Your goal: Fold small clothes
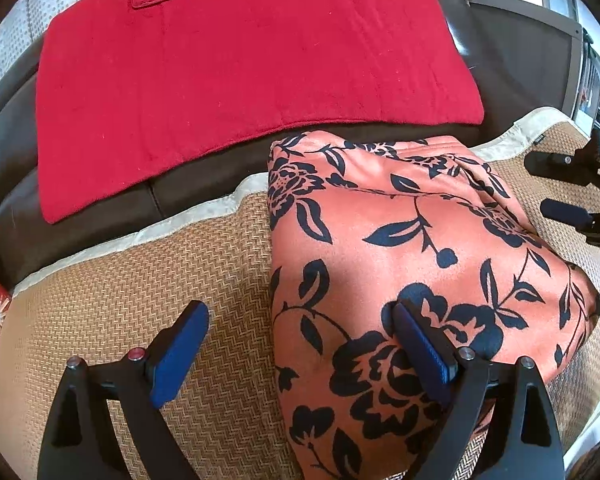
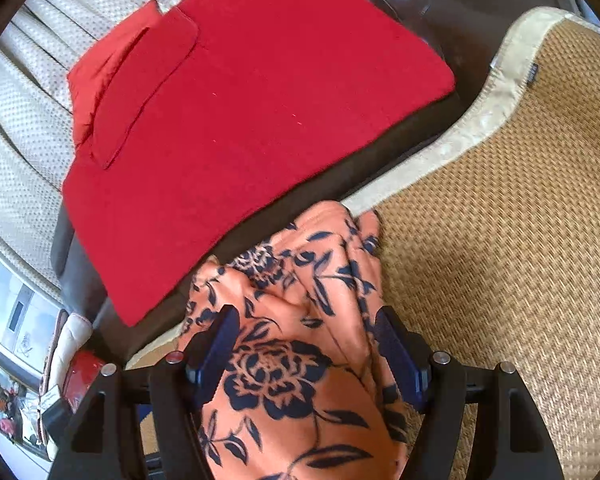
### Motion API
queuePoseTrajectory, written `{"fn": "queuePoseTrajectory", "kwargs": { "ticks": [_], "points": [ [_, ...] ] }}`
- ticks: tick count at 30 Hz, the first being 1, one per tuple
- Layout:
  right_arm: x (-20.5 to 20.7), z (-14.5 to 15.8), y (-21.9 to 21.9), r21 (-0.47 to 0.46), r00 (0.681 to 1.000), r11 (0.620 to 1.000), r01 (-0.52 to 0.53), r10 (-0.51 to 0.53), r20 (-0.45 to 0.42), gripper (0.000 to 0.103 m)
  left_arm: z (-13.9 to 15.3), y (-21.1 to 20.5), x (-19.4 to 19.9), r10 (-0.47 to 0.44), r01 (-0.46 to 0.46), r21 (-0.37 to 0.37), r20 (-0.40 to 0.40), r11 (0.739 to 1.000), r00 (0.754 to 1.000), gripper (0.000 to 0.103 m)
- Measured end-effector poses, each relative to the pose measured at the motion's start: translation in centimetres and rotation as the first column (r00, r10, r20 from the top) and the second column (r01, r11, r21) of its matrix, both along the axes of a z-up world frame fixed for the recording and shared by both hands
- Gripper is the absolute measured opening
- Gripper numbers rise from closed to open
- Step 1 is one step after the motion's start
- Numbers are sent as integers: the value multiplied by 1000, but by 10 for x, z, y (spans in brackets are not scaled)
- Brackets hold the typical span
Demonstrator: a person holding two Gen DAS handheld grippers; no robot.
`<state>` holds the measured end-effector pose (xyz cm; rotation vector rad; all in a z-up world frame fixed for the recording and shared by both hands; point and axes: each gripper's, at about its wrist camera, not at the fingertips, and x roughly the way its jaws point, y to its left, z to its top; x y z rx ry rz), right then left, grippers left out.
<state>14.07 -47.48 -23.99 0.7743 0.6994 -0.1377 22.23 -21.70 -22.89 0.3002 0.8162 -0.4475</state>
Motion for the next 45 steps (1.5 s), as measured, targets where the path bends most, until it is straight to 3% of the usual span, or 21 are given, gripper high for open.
{"fn": "queuePoseTrajectory", "kwargs": {
  "ticks": [7,16,28,31,36,40,45],
  "points": [
    [-3,-11,-9,53,1000,999,5,-4,-21,75,0,1,2,-3,2,-12,-12,1000,1000,94],
    [4,-16,-6,54,999,998,-18,21,-43,75,-2,3,6,-5,2,-53,-58,999,998,93],
    [8,-22,-1,78,999,997,-24,28,-40,75,0,6,2,-15,11,-59,-63,998,998,93],
    [10,-22,0,75,999,997,-26,30,-41,75,-1,11,7,-20,9,-96,-106,995,994,93],
    [10,-23,-4,89,999,996,-25,28,-37,75,6,32,25,2,-43,-222,-183,974,983,93],
    [6,-24,-7,91,999,996,-17,21,-39,75,1,36,34,-4,-52,-237,-233,970,972,93],
    [0,-26,-15,99,999,995,3,1,-44,75,-12,31,36,-84,-17,-289,-334,957,939,93]
  ]
}}
